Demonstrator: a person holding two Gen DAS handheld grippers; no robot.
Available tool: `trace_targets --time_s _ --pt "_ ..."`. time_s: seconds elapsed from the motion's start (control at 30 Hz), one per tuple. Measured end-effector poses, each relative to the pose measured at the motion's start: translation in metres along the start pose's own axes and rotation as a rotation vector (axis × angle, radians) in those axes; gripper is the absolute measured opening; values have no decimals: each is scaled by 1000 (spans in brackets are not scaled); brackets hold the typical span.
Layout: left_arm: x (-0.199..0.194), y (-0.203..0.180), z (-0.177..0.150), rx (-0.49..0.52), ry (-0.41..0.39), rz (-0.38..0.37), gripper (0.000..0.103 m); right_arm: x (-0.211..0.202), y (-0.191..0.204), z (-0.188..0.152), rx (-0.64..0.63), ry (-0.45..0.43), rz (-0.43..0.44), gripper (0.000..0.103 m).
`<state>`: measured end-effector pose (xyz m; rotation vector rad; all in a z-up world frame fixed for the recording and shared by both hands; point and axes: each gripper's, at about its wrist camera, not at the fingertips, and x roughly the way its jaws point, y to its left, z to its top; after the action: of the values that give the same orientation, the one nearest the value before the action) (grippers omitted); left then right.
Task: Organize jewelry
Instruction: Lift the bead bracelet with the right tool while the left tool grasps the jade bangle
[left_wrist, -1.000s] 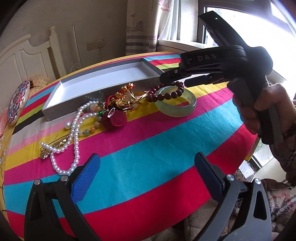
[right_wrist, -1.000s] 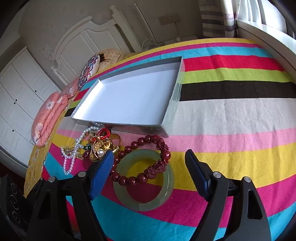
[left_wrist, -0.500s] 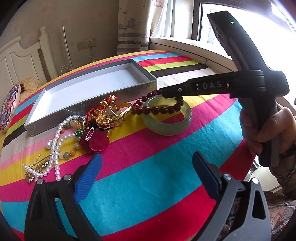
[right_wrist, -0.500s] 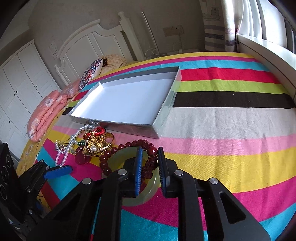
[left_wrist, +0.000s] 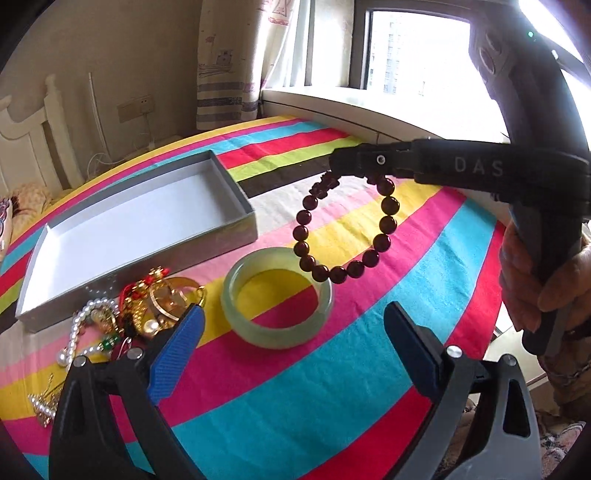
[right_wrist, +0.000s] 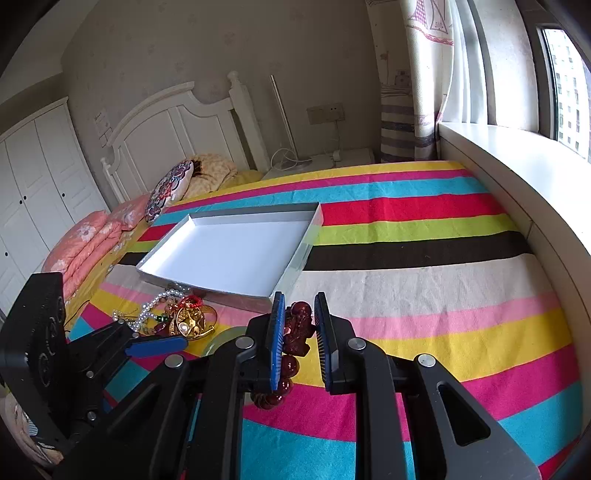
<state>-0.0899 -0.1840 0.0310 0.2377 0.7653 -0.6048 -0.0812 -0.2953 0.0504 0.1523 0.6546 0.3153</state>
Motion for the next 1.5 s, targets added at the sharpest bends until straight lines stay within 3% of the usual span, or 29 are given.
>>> trace_targets --time_s 0.07,0.17,0.3,0.47,0.5,0.53,0.57,0.63,0.73,0.77,0.83,0.93,1.03,1.17,1.33,1.37,1.43,1.5 --pt "11 -7 4 40 22 -19 89 -7 -1 2 0 -24 -9 18" --pt "33 -16 8 105 72 -4 76 -21 -1 8 2 -65 -11 6" --pt "36 -12 10 95 53 33 76 -33 -4 15 -15 -81 -21 6" --pt "23 -6 4 44 25 43 89 -16 -12 1 -19 47 -11 9" --pt "21 -6 3 36 28 51 89 -12 -15 -5 -15 79 -16 12" --pt "17 -5 1 24 29 51 90 -10 -17 -12 -17 102 -25 25" --pt "12 -4 -2 9 20 40 92 -10 -18 -20 -32 112 -28 53" --pt "2 0 -9 -13 7 36 99 -10 -13 -35 -98 129 -35 60" --pt "4 13 -15 -58 29 13 99 -3 -1 -47 -187 180 -25 57" --pt "6 16 -14 -75 38 4 98 2 2 -49 -214 194 -30 46" --pt "6 18 -11 -93 33 -19 98 13 5 -51 -236 231 -46 33" --pt "-1 7 -5 -39 2 -21 98 28 5 -56 -267 290 -48 22" --pt "-2 -5 -3 32 3 6 98 34 6 -60 -307 275 -53 14" --pt "8 -2 3 22 15 -6 98 33 2 -59 -297 235 -72 14" --pt "14 2 8 6 31 -4 98 18 -13 -50 -189 147 -75 14" --pt "18 1 8 18 42 -1 96 14 -15 -47 -168 129 -69 14" --pt "30 -1 9 35 87 -16 70 5 -17 -42 -138 97 -56 14" --pt "38 -3 8 57 97 -5 56 -4 -20 -37 -109 67 -39 14"
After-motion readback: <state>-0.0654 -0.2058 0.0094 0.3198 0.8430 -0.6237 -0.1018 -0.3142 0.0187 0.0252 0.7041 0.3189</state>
